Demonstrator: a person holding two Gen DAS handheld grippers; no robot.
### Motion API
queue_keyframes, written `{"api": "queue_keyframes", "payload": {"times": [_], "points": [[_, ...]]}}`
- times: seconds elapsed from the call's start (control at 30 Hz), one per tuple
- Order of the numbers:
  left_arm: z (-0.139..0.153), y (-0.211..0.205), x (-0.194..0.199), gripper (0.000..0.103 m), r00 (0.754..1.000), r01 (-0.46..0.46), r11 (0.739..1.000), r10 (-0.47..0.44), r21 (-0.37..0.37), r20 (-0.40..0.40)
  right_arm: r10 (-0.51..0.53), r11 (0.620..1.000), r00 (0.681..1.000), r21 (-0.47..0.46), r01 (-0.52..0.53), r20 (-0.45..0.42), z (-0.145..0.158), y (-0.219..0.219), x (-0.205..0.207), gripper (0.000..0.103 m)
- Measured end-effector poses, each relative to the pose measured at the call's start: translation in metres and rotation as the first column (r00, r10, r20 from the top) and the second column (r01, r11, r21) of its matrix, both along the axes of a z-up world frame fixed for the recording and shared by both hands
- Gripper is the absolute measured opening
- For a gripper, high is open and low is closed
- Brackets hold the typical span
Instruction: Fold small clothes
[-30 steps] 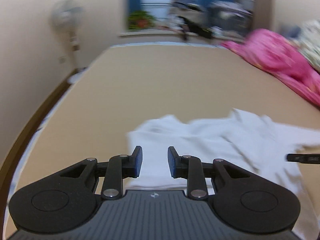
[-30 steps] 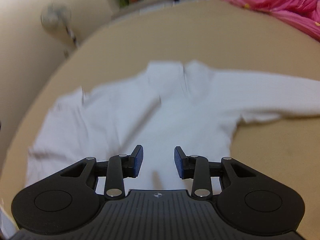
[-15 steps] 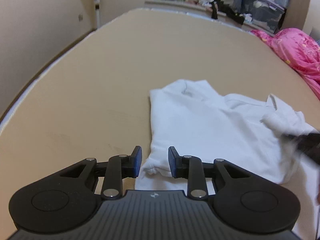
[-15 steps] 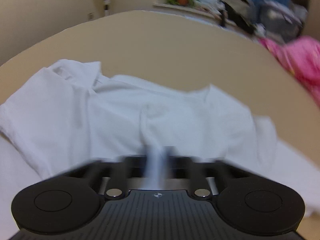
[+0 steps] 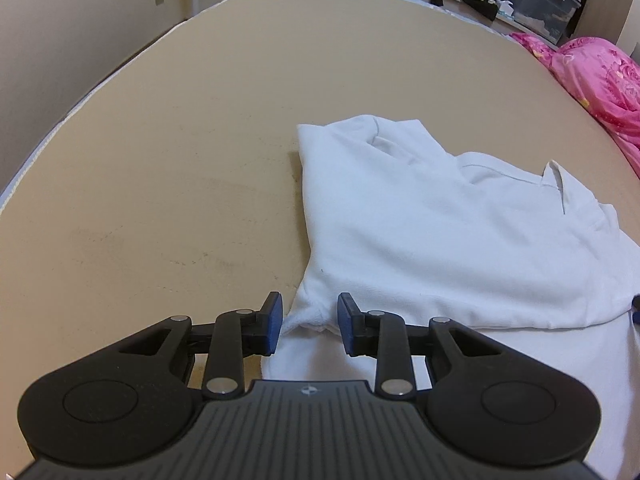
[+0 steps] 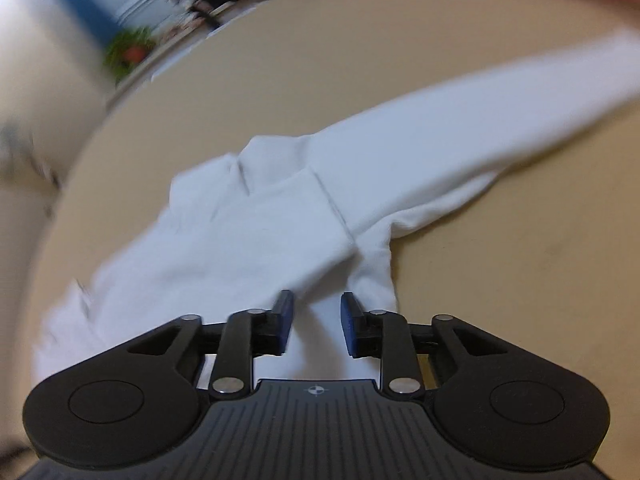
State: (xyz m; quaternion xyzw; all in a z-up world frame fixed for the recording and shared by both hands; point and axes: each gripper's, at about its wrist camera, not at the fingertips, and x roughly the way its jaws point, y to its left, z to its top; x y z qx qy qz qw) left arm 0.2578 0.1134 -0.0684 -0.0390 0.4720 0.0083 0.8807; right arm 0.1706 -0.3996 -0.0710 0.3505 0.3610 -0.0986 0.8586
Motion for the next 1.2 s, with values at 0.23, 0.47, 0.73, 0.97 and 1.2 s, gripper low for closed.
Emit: {"api": "queue_keyframes", "payload": {"times": [0.23,0.47,0.73,0.97,1.2], "points": [[-0.013,-0.001,0.005,0.032,0.999,-0.009,0.997,0.012,0.070,-0.035,-0.022,0.998,0.998,-0.050,0.025,0.060,0.004,-0.002,0.013,0.005],[0.013,-0.019,-0.012,0.030,0.994,-0.014,0.992,0.000,0.124,0.112,-0.133,0.969,0.991,-0.212,0.130,0.003,0.014,-0.009,0.011,0.010],[-0.013,-0.029,-0.017,0.030,0.997,0.068,0.988,-0.073,0.141,0.029,0.107,0.982,0.994,-0.160,-0.104,0.013,0.009,-0.010,0.026,0.015],[0.075,-0.037,-0.092,0.040,0.942,0.167,0.957,-0.226,0.239,0.247,-0.087,0.966,0.988,-0.234,0.115,0.126,0.045,-0.067,-0.015,0.045],[0.086,-0.030,-0.174,0.067,0.893,0.184,0.960,-0.254,0.213,0.372,-0.198,0.969,0.974,-0.127,0.211,0.107,0.020,-0.163,-0.044,0.048]]}}
